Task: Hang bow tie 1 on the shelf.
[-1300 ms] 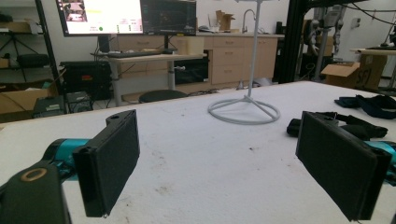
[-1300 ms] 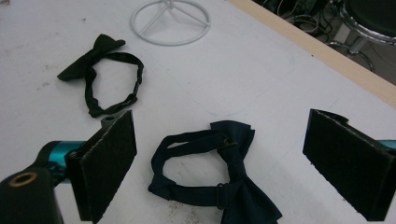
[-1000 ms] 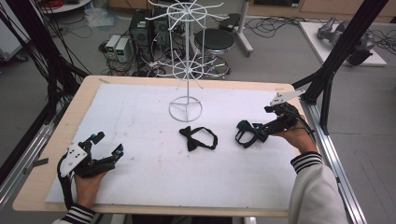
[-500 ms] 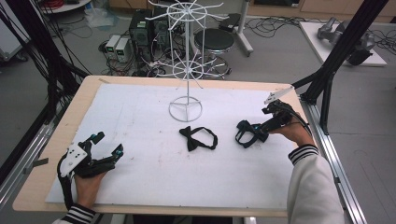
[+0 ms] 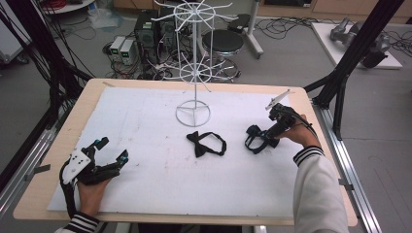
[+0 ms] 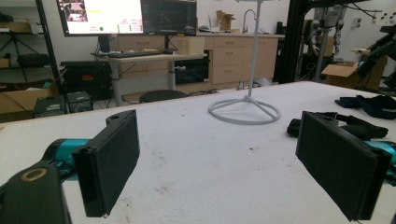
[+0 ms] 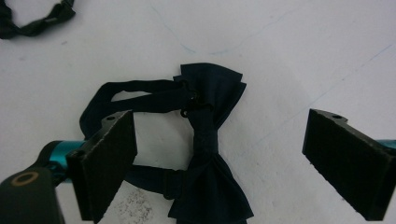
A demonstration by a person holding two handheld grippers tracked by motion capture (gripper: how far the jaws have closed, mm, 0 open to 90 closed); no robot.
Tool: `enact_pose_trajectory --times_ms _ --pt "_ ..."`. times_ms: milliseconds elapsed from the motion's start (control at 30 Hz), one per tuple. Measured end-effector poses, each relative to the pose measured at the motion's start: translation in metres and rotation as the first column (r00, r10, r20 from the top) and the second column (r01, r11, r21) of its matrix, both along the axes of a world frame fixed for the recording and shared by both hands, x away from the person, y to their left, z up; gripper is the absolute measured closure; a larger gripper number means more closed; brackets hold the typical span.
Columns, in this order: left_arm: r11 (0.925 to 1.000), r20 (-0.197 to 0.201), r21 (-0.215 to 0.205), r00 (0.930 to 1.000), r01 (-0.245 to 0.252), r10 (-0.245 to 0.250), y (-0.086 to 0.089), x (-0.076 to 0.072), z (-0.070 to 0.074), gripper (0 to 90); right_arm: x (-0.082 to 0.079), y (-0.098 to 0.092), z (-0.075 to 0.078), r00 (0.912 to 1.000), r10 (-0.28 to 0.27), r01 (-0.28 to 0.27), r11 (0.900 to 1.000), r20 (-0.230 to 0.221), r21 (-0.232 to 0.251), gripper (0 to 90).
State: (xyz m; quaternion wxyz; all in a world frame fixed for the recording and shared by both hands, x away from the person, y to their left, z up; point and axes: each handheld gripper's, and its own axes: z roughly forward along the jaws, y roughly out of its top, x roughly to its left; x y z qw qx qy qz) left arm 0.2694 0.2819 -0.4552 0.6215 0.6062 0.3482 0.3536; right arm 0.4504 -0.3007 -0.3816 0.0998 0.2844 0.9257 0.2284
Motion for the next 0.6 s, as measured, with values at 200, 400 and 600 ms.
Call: enact_pose_trajectory --times_ms 200,400,600 --pt "1.0 0.0 0.0 1.0 0.0 0.0 0.0 0.0 0.0 14.0 0.004 0.004 -0.008 0.9997 0.012 -0.013 0.999 -0.021 -0.045 14.7" --pt "1.0 0.0 0.0 1.0 0.0 0.0 0.0 0.0 0.0 14.0 0.006 0.008 -0.013 0.9991 0.028 -0.03 0.997 -0.032 -0.071 15.4" --pt "1.0 0.0 0.0 1.0 0.0 0.0 0.0 0.0 0.0 14.0 0.006 0.01 -0.017 0.9978 0.033 -0.039 0.994 -0.057 -0.102 23.0"
